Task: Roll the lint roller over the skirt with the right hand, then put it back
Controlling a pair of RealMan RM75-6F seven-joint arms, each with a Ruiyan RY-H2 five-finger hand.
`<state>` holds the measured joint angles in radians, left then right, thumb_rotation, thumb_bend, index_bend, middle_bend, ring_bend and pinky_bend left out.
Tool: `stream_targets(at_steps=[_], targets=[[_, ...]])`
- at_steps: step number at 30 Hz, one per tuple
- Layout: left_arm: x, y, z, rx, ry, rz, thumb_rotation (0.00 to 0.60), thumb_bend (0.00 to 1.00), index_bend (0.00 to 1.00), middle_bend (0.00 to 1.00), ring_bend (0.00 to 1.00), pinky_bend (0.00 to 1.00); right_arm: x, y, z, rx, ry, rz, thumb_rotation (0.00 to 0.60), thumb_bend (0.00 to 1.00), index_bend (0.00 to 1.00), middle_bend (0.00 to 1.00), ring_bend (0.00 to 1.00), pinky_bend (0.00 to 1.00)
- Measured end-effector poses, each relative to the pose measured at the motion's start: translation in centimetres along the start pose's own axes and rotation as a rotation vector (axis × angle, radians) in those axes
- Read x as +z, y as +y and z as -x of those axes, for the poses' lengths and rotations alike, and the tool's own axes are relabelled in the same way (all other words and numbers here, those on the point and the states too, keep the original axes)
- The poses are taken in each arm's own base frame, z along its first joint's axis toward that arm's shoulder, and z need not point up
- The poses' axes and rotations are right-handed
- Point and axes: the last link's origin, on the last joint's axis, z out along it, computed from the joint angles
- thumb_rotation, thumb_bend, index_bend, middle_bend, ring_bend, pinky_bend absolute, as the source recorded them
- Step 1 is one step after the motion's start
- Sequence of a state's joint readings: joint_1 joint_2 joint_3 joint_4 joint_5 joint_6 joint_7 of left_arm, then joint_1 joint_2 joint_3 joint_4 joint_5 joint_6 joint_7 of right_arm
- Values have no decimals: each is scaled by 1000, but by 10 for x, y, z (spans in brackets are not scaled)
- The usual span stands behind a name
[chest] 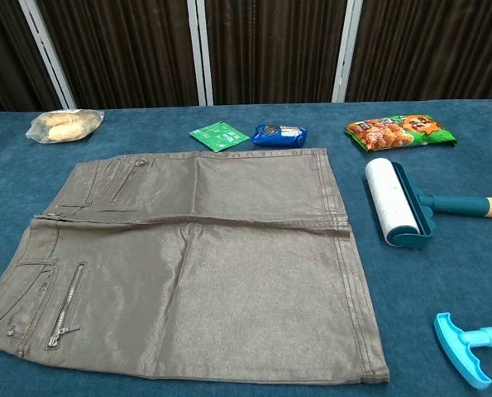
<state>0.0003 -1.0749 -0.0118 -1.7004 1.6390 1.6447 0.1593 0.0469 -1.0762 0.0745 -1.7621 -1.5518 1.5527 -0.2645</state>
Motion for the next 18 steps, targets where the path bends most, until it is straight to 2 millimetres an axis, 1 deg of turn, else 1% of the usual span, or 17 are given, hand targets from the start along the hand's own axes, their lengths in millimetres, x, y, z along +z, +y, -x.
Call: stream_targets(at_steps=[8,11,13,14,15,16,17,18], targets=[[-1,-3,-1,-5,-1,-10,600,0,0,0,0,0,1,-1,5,0,-30,-3,600,0,0,0,0,0],[-2,-3,-1,-1,4,-13,600,0,0,0,0,0,4,-2,10,16,-62,-11,600,0,0,0,0,0],[-2,-4,0,2,1,-16,600,0,0,0,0,0,10,-3,16,23,-92,-21,600,6,0,0,0,0],[-1,-4,1,2,-3,-17,600,0,0,0,0,0,14,-4,19,23,-105,-28,600,26,0,0,0,0],[-1,-4,2,3,-6,-18,600,0,0,0,0,0,23,-5,24,18,-127,-43,600,80,0,0,0,0],[1,-4,3,7,-11,-21,600,0,0,0,0,0,27,-6,27,14,-136,-50,600,145,0,0,0,0],[2,-3,4,11,-13,-24,600,0,0,0,0,0,35,-7,31,7,-151,-62,600,188,0,0,0,0],[3,-3,5,17,-15,-28,600,0,0,0,0,0,46,-8,39,-5,-171,-78,600,234,0,0,0,0]])
